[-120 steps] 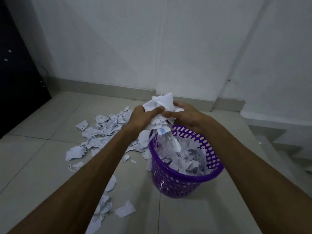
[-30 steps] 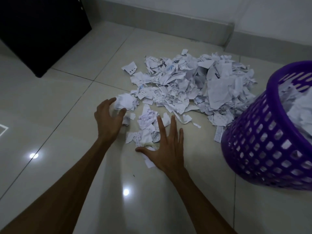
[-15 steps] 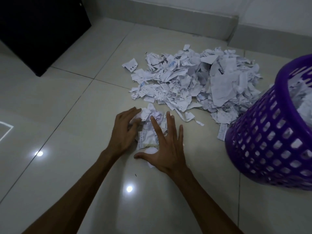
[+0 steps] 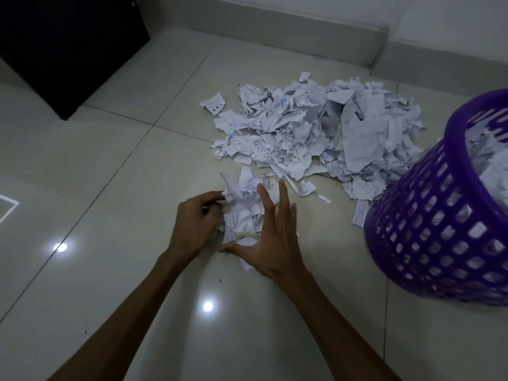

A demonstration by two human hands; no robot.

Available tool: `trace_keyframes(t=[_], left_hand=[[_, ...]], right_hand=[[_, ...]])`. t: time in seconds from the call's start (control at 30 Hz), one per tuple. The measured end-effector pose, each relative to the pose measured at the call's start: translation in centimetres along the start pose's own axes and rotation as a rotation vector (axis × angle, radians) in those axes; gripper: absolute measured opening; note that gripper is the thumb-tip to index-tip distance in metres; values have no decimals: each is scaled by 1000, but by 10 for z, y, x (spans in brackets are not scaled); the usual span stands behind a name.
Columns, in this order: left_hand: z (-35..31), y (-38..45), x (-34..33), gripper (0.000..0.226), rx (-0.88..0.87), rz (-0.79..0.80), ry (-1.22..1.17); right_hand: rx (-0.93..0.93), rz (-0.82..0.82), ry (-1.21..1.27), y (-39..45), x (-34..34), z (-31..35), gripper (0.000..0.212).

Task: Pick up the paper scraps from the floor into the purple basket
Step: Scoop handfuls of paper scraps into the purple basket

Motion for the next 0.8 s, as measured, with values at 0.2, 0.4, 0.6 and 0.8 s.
trace_keyframes(t=[0.2,0.4,0.6,0.8], left_hand=[[26,1,31,36,91,-171,45],[23,11,27,43,39,-186,161],[6,5,-13,39,-141,119,173],[6,-3,-21,42,-76,177,82]], right_hand=[[-9,105,-80,6,-8,5,129],[-9,93,-122,8,-12,3,129],[72,57,-127,9,-16,5,124],[108,56,-199,10,-22,3,116]])
Point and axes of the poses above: each hand's wrist, its own y-axis towards the middle knuckle, its own x-axis out of the back of the hand, z = x × y, the point moved 10 cm from there along y, towards the middle knuckle, and after that the axes turned 2 degrees about -z, right-handed, at the moved point
